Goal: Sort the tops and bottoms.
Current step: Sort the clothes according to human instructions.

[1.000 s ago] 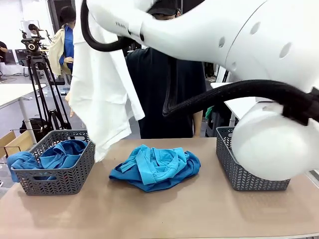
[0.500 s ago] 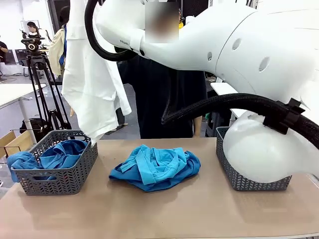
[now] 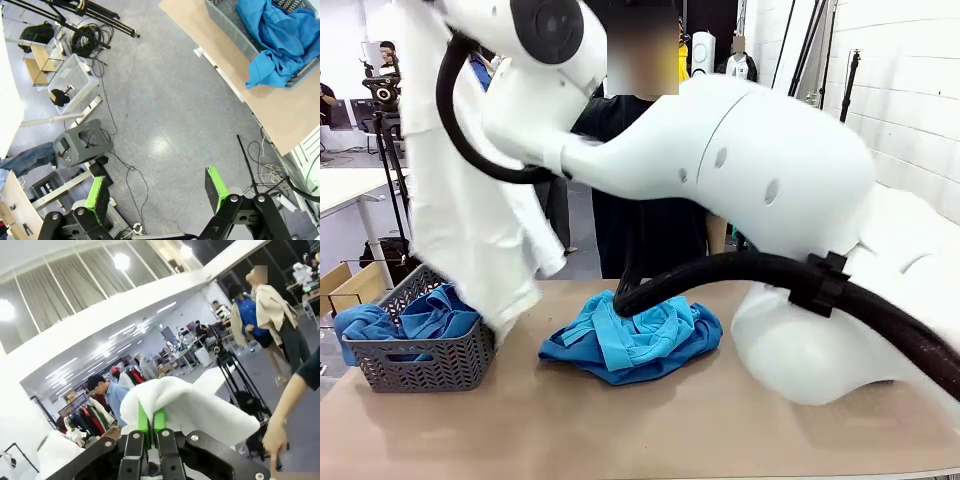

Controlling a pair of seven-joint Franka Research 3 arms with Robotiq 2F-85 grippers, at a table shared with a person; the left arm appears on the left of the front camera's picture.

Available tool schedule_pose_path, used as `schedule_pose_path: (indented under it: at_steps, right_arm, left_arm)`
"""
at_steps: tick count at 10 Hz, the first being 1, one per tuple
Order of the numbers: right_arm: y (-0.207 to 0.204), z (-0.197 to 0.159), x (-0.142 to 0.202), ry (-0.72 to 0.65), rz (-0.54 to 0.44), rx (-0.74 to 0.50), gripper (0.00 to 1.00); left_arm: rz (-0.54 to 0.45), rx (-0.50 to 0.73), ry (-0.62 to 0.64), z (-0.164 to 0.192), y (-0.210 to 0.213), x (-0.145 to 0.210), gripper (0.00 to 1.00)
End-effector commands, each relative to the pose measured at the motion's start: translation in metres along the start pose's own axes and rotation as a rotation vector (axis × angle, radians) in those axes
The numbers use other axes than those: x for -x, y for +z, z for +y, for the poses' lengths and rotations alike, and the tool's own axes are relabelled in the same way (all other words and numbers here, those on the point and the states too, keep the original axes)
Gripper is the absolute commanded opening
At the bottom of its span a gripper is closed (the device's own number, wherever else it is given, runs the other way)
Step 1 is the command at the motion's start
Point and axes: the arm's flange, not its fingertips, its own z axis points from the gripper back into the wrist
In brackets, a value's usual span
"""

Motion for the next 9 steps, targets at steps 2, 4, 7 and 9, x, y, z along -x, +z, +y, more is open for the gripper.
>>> schedule_pose_path:
  at_steps: [2, 4, 7, 9]
  right_arm:
    - [-0.259, 0.044, 0.016, -0.034, 0.028, -0.021, 0.0]
    - [-0.262, 0.017, 0.057, -0.029, 0.132, 0.022, 0.0]
    - [-0.251, -0.034, 0.128, 0.029, 0.326, 0.168, 0.0]
    - [-0.237, -0.056, 0.155, -0.001, 0.435, 0.243, 0.0]
  left_arm:
    - [0.007, -0.005, -0.003, 0.0, 0.002, 0.002, 1.0]
    - [0.007, -0.005, -0.003, 0.0, 0.002, 0.002, 1.0]
    - [0.007, -0.005, -0.003, 0.0, 0.002, 0.002, 1.0]
    - [0.007, -0.005, -0.003, 0.0, 0.002, 0.002, 1.0]
